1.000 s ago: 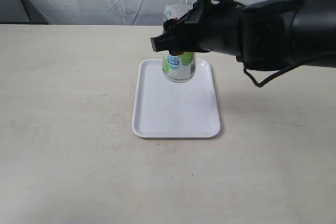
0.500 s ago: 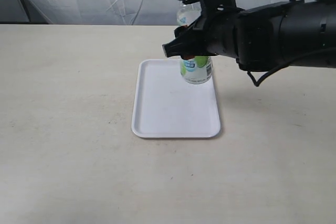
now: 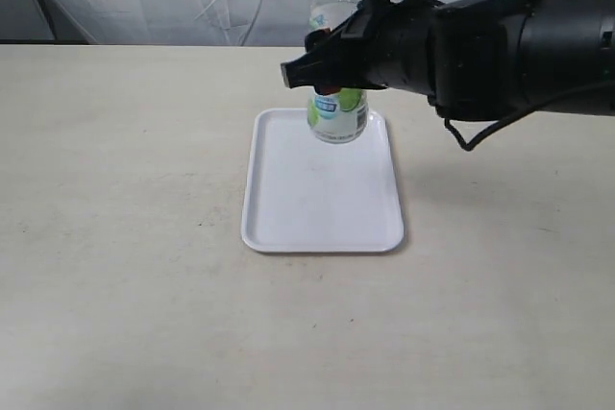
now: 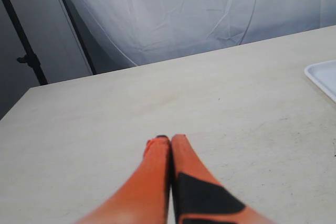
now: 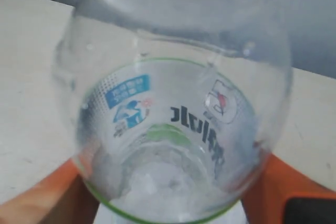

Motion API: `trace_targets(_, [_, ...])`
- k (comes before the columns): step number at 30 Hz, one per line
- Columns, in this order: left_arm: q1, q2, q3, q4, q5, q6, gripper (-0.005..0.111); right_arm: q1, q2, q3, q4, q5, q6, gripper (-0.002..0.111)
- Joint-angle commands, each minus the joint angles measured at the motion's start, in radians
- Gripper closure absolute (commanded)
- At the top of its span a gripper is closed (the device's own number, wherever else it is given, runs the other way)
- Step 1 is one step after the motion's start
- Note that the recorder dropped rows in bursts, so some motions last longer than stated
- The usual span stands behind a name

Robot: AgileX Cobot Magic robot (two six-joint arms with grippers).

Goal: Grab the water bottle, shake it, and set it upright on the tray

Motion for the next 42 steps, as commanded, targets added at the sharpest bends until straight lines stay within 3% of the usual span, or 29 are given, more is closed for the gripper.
trace_targets(1, [0.0,-0.005,0.004,-0.003,0.002,-0.002,0.106,0.0,0.042,0.044,-0.02,0.043,0.035,0.109])
trace_targets(8, [0.0,-0.005,0.004,-0.003,0.002,-0.002,0.106,0.0,-0.067,0.047,-0.02,-0.003,0.051,0.109])
trace_targets(25, [0.0,-0.005,0.004,-0.003,0.002,-0.004,0.106,0.0,-0.052,0.095,-0.02,0.039,0.05,0.109])
trace_targets(31, [0.0,-0.005,0.004,-0.003,0.002,-0.004,0.106,0.0,-0.006,0.088,-0.061,0.194,0.05,0.109])
trace_targets(36, [0.0,-0.005,0.004,-0.003,0.002,-0.004,0.106,0.0,-0.004,0.085,-0.043,-0.111,0.115,0.109])
trace_targets(39, [0.0,-0.005,0.004,-0.003,0.002,-0.002,0.106,0.0,-0.004,0.085,-0.101,0.071,0.059,0.109])
trace_targets(42, [0.0,-0.005,0.004,-0.003,0.002,-0.002,0.106,0.0,-0.002,0.085,-0.12,0.002,0.154,0.109])
